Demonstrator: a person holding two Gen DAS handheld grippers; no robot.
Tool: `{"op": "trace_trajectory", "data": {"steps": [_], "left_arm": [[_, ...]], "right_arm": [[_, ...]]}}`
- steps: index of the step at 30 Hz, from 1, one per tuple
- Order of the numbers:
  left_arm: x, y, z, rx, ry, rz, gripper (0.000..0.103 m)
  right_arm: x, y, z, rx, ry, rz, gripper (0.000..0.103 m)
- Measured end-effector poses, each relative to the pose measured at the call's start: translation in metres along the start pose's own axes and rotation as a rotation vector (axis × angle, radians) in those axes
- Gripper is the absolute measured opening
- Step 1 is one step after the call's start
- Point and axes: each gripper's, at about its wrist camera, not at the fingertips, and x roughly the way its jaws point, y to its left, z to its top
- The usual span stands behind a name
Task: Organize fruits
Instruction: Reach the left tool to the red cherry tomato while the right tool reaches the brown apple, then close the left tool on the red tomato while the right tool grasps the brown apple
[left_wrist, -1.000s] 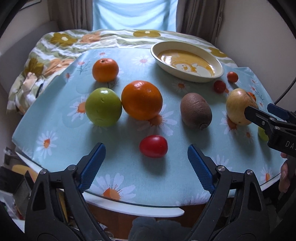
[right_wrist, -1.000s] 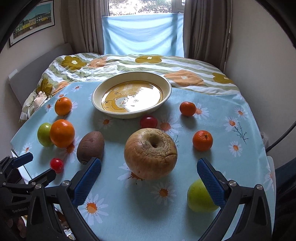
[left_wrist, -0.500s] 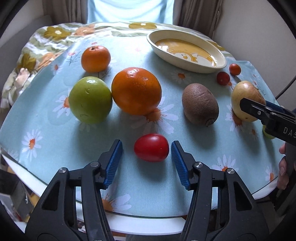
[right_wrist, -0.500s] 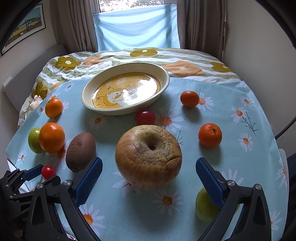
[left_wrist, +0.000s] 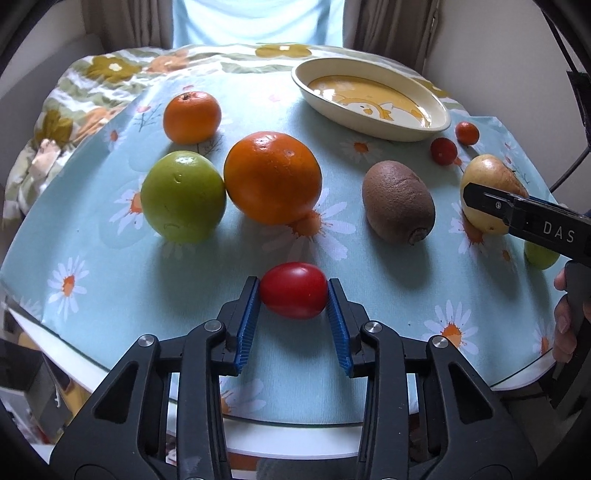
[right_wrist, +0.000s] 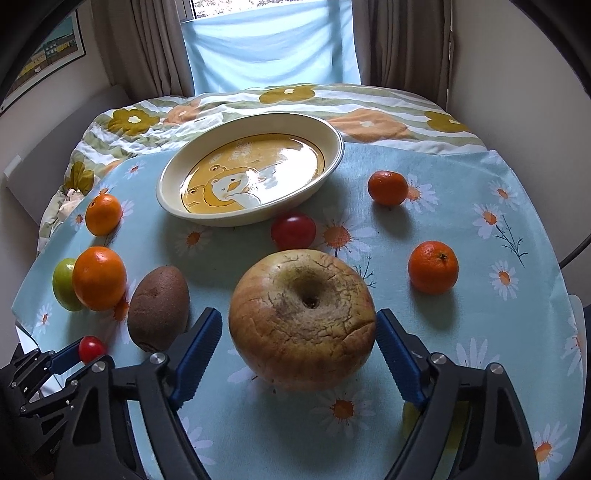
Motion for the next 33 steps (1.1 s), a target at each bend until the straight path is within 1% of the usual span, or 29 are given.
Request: {"op": "trace_trajectory", "data": {"steps": [2,3,4,11,18,25,29,33], "left_arm": [[-0.001,0.001,-0.001,-0.006,0.000,-0.001,0.041],[-0.001,0.002,-0.001,-0.009,-0.001,0.000,0.041],[-0.003,0.004,-0.001,-0.014,-0.002,0.001,0.041],[-0.021,0.006,0.006,-0.025,-0.031,0.011,0.041],[-0.056,0.000,0.024,-0.018,-0.090,0.014,0.041],[-0.090,-0.004,0.066,0.014,-0.194,0.003,0.041],[-0.093,-0.003,0.097,0.042,-0.226,-0.013,0.041],[-0.085,-0.005,0.133,0.085,-0.237,-0.042,0.041]], "right_arm": [[0.001,-0.001,0.001,0.006,0.002,0.001,0.080],[0.003,-0.001,0.001,0.007,0.009,-0.002,0.073],[0.003,0.000,0.002,0.002,0.011,-0.011,0.071],[-0.004,-0.007,0.002,0.032,0.015,0.021,0.070],[-0.032,-0.004,0.015,0.012,-0.019,0.050,0.070],[-0.066,0.004,0.038,-0.021,-0.067,0.074,0.070],[-0.077,0.008,0.056,-0.023,-0.092,0.074,0.070],[-0.078,0.009,0.076,-0.011,-0.111,0.062,0.070]]}}
